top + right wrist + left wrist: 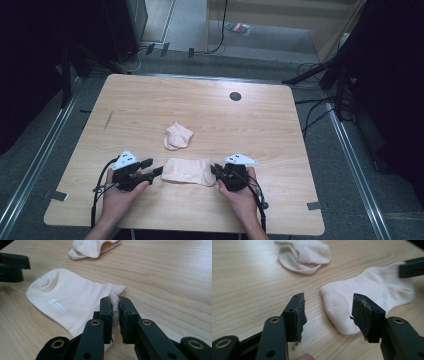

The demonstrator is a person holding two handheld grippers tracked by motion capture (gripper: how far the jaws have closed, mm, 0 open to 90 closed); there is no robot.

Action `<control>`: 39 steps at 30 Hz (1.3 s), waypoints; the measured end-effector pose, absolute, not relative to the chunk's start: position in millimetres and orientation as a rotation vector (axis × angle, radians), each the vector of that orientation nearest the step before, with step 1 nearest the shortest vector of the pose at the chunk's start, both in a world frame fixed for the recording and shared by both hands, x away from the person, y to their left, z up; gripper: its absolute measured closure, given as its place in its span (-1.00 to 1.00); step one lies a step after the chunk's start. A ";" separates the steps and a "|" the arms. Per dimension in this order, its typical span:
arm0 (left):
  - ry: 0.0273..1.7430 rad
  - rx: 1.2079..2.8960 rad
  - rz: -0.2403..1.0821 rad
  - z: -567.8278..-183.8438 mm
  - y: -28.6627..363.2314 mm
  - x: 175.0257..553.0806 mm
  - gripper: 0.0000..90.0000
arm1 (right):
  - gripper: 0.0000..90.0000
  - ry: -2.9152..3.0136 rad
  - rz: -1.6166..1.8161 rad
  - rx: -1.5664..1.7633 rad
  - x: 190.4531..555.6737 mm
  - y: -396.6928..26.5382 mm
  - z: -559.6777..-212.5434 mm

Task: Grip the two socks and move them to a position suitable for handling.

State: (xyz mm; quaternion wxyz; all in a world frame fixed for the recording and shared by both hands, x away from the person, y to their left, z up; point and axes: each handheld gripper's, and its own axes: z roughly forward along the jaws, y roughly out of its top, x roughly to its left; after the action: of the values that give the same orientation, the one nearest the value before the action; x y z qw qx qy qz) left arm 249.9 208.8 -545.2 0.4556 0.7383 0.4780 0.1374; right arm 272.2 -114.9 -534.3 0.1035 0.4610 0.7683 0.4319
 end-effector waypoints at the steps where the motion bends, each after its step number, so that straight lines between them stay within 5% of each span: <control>1: 1.205 1.835 0.357 -547.0 204.8 251.8 -0.05 | 0.82 2.267 1.271 1.357 271.7 -114.5 -534.7; 5: 1.228 1.894 0.396 -548.6 191.9 256.0 -0.25 | 0.81 2.266 1.275 1.346 268.7 -112.4 -536.8; 11: 1.225 1.954 0.426 -551.5 181.0 257.2 0.05 | 0.81 2.270 1.280 1.330 266.0 -111.8 -537.9; 18: 1.178 1.967 0.404 -550.5 182.0 253.7 0.94 | 0.84 2.265 1.284 1.321 264.1 -111.6 -536.8; 33: 1.182 1.894 0.369 -535.6 216.7 235.6 1.00 | 0.94 2.232 1.240 1.375 256.2 -119.5 -526.3; 39: 1.142 1.903 0.314 -539.0 201.7 224.2 1.00 | 0.93 2.287 1.278 1.345 247.1 -115.6 -527.2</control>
State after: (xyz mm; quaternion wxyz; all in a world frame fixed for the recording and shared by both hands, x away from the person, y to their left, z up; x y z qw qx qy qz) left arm 224.2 201.7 -539.0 0.4351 0.7645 0.4586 0.1261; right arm 247.1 -115.6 -527.2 0.0982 0.4545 0.7729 0.4318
